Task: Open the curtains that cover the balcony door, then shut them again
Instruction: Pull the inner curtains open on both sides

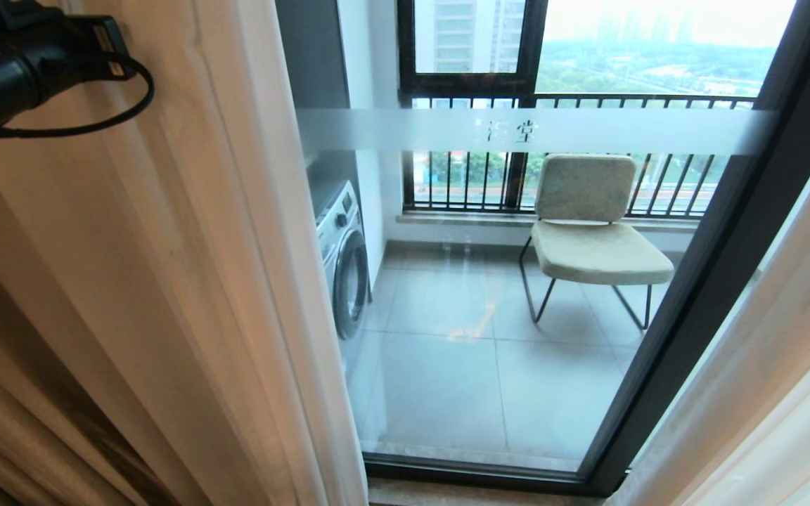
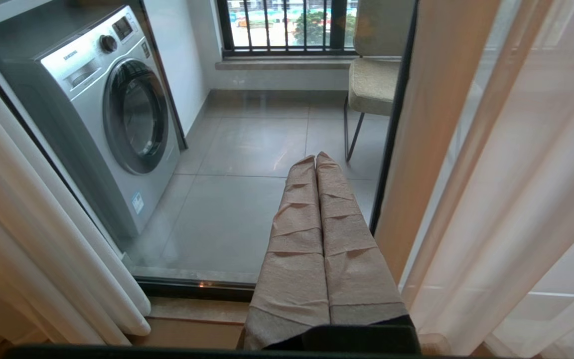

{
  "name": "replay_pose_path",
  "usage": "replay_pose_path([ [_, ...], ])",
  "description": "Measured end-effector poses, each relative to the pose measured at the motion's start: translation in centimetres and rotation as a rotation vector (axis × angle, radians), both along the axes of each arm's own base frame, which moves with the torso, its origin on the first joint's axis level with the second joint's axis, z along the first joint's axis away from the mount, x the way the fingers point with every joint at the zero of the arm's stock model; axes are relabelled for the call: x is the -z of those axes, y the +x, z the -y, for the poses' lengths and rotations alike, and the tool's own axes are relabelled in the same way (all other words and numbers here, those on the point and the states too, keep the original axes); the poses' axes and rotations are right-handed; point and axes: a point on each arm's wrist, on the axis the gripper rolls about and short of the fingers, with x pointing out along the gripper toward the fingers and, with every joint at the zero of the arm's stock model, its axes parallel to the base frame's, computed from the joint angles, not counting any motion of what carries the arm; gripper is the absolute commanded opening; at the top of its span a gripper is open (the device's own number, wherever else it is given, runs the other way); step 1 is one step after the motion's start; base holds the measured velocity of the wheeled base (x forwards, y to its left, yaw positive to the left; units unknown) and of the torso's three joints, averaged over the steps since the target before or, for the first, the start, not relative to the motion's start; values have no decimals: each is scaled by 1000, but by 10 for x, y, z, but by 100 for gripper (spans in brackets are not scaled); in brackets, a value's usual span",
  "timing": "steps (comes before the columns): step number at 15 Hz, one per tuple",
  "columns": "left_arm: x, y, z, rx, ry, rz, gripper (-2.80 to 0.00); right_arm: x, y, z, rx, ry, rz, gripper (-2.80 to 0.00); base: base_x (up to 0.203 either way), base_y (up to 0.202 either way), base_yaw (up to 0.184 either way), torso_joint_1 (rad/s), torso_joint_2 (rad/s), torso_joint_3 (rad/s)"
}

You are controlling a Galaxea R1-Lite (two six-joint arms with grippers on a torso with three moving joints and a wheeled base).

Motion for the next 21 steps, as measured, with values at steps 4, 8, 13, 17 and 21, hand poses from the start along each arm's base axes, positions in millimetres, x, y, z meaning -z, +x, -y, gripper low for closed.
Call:
replay_pose_path([
  [4, 0, -1, 0, 1, -5, -3, -280, 0, 0, 0, 0, 0, 0, -280, 0, 185, -1, 3, 1, 3],
  [8, 0, -1, 0, 0, -5, -1, -280, 0, 0, 0, 0, 1, -1, -280, 0, 180, -2, 1, 3, 3],
  [13, 0, -1, 0, 1, -6, -4, -280, 0, 0, 0, 0, 0, -1, -280, 0, 44, -1, 1, 2, 1],
  [17, -2, 2, -11, -29, -22, 7, -280, 0, 0, 0, 0, 0, 0, -280, 0, 0, 0, 0, 0, 0],
  [21, -3, 1, -41, -69, -21, 12, -280, 0, 0, 0, 0, 0, 1, -280, 0, 0, 0, 0, 0, 0],
])
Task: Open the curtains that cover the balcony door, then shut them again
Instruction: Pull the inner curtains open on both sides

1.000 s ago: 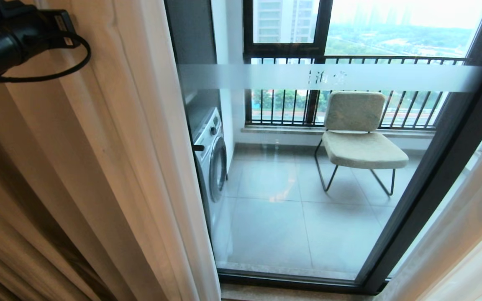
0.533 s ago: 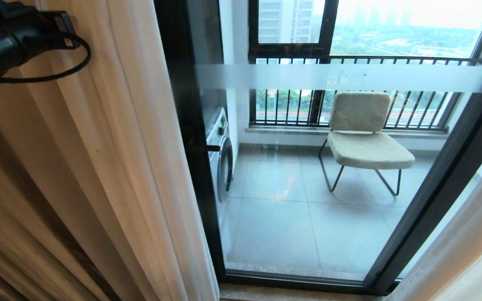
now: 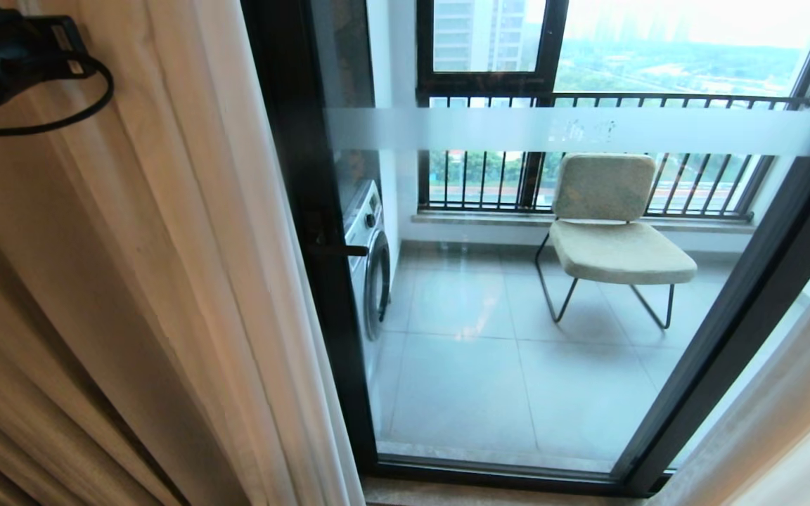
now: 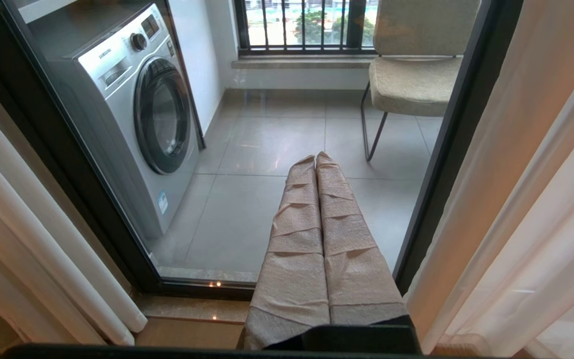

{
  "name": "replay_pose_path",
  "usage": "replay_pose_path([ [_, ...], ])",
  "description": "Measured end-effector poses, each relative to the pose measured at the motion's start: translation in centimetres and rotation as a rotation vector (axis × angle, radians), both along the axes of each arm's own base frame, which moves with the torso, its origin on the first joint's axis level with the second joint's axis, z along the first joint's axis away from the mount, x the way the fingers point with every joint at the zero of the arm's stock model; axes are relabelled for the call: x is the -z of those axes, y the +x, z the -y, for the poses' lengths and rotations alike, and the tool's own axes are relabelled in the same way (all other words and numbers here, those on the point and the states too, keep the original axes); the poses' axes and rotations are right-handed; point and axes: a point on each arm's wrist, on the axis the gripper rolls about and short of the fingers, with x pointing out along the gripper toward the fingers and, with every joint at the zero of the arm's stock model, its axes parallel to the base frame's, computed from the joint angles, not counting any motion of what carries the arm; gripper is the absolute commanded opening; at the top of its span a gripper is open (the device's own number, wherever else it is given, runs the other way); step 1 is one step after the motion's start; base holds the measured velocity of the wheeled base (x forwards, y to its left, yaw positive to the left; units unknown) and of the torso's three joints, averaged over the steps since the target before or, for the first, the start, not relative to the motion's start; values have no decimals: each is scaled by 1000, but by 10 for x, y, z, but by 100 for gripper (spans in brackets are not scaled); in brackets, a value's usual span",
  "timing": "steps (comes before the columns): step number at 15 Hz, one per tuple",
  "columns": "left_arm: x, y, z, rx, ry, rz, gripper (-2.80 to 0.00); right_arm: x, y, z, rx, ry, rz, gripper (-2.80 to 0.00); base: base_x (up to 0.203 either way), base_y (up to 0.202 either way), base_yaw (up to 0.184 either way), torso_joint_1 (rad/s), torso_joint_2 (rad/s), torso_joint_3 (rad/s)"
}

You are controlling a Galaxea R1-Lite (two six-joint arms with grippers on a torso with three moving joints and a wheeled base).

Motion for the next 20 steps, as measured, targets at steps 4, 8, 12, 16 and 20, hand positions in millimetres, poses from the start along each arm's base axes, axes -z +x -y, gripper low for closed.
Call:
replay_pose_path([
  [4, -7, 0, -48, -71, 12, 24, -280, 0, 0, 0, 0, 0, 0, -280, 0, 0, 0, 0, 0, 0],
  [8, -4, -6, -102, -169, 6, 26, -280, 0, 0, 0, 0, 1, -1, -280, 0, 0, 0, 0, 0, 0],
  [12, 4, -9, -155, -260, -1, 20, -280, 0, 0, 0, 0, 0, -1, -280, 0, 0, 0, 0, 0, 0],
  [16, 12, -17, -206, -372, 1, 21, -280, 0, 0, 0, 0, 0, -1, -280, 0, 0, 0, 0, 0, 0],
  [20, 22, -19, -227, -413, -7, 8, -280, 0, 0, 0, 0, 0, -1, -280, 0, 0, 0, 0, 0, 0],
])
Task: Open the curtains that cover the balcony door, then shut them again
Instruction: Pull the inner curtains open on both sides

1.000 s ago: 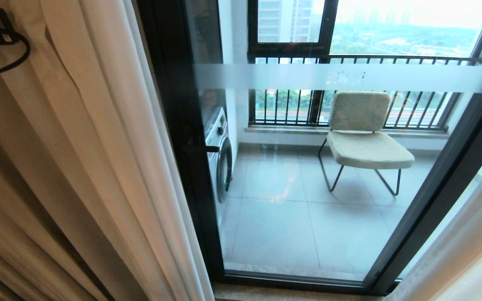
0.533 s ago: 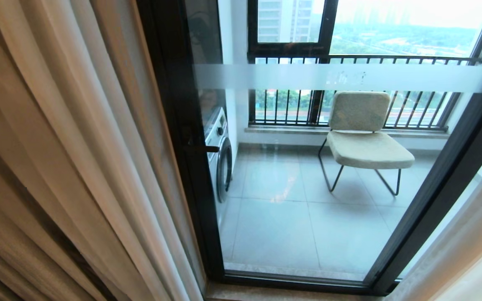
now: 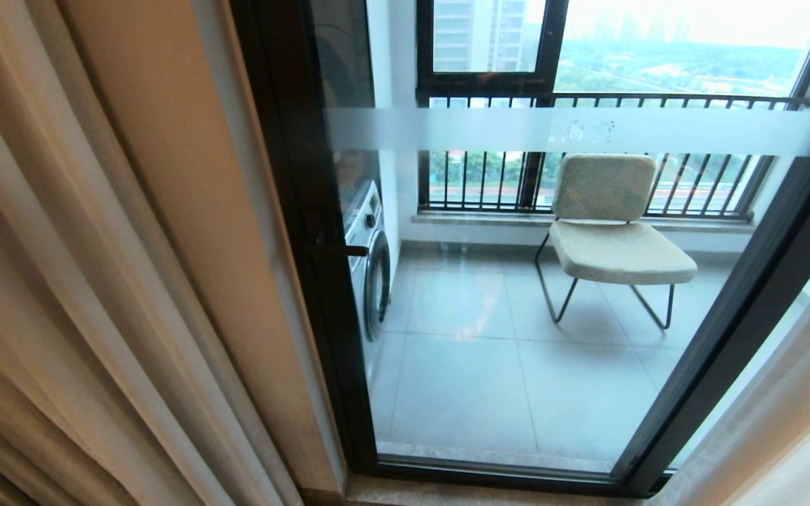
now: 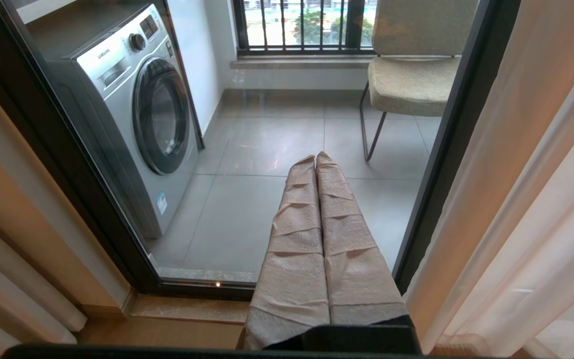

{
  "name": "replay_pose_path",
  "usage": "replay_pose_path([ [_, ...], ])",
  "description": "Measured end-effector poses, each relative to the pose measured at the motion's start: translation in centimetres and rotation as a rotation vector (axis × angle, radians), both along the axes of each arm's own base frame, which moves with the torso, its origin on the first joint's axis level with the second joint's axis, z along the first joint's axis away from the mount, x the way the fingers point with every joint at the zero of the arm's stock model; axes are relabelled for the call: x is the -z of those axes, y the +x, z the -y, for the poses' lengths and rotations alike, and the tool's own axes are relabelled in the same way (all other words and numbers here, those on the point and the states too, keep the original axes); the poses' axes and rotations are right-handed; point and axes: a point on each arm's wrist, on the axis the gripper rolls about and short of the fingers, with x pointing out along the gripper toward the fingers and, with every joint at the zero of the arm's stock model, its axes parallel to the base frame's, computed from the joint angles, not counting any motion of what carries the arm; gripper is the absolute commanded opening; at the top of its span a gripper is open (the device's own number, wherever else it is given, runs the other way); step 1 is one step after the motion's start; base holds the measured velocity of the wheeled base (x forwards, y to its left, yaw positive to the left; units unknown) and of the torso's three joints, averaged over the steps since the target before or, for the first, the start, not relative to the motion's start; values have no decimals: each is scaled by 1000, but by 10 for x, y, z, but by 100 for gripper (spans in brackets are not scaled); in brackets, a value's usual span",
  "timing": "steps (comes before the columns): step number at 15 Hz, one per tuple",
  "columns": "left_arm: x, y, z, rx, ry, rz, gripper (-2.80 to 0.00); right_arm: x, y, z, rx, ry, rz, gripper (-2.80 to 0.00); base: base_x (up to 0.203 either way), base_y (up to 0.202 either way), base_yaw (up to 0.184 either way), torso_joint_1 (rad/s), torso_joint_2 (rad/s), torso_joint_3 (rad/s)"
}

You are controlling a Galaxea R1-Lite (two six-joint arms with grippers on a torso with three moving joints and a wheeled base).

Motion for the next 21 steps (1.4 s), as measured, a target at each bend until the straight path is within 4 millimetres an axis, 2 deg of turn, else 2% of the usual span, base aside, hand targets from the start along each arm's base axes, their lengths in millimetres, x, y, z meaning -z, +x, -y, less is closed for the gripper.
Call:
replay_pose_path([
  [4, -3, 4, 11, 26, 0, 0, -280, 0, 0, 0, 0, 0, 0, -280, 0, 0, 0, 0, 0, 0],
  [11, -32, 11, 65, 147, 42, 52, -280, 0, 0, 0, 0, 0, 0, -280, 0, 0, 0, 0, 0, 0],
  [15, -41, 19, 96, 241, 61, 76, -280, 0, 0, 0, 0, 0, 0, -280, 0, 0, 0, 0, 0, 0],
  [21, -43, 27, 122, 309, 59, 81, -280, 0, 0, 0, 0, 0, 0, -280, 0, 0, 0, 0, 0, 0],
])
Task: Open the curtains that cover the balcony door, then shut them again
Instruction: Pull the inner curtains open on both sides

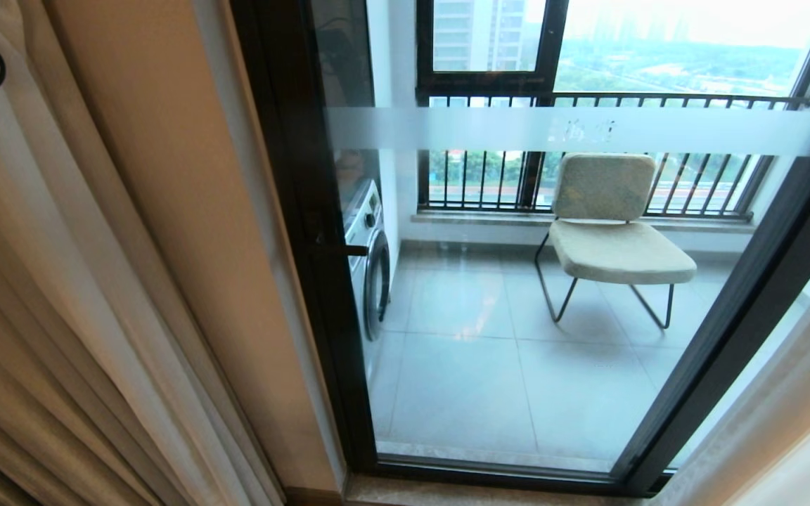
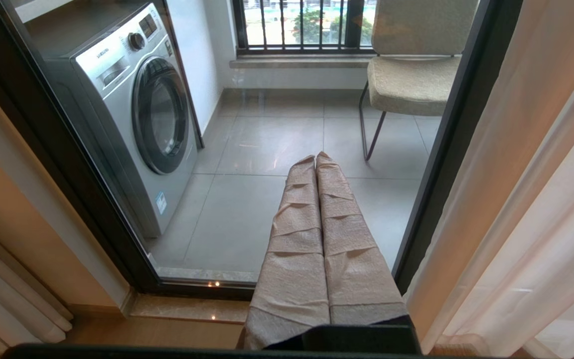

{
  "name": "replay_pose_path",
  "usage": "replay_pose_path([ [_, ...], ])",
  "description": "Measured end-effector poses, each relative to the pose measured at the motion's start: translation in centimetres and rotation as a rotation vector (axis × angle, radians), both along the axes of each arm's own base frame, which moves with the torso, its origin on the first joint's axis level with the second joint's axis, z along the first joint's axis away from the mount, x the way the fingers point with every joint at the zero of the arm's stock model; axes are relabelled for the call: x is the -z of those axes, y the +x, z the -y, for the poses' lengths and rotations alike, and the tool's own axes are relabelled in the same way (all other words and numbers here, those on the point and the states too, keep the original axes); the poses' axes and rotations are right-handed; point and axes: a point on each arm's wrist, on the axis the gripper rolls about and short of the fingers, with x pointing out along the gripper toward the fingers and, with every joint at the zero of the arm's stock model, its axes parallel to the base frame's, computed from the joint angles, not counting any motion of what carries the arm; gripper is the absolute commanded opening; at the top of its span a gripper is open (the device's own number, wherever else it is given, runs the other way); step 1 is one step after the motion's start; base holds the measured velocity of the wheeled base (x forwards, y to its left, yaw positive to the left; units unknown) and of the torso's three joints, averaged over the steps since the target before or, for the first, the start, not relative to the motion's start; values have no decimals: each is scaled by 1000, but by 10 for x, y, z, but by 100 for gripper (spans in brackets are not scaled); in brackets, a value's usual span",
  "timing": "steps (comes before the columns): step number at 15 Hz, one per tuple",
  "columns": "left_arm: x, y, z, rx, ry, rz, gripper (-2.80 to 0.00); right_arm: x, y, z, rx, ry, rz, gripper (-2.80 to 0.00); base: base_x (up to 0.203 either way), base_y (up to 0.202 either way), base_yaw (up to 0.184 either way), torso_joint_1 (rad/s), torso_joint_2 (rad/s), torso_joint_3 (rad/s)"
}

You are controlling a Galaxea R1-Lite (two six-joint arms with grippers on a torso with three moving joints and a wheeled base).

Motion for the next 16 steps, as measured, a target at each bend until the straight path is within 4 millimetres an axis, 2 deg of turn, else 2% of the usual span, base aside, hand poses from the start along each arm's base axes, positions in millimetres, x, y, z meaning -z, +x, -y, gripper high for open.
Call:
replay_pose_path([
  [5, -2, -2, 4, 8, 1, 1, -280, 0, 0, 0, 0, 0, 0, -280, 0, 0, 0, 0, 0, 0],
  [6, -1, -3, 5, 9, -1, -2, 0, 0, 0, 0, 0, 0, 0, -280, 0, 0, 0, 0, 0, 0],
  [11, 5, -13, 14, 15, -17, -33, 0, 0, 0, 0, 0, 0, 0, -280, 0, 0, 0, 0, 0, 0],
  [16, 4, -37, 26, 18, -23, -46, 0, 0, 0, 0, 0, 0, 1, -280, 0, 0, 0, 0, 0, 0],
])
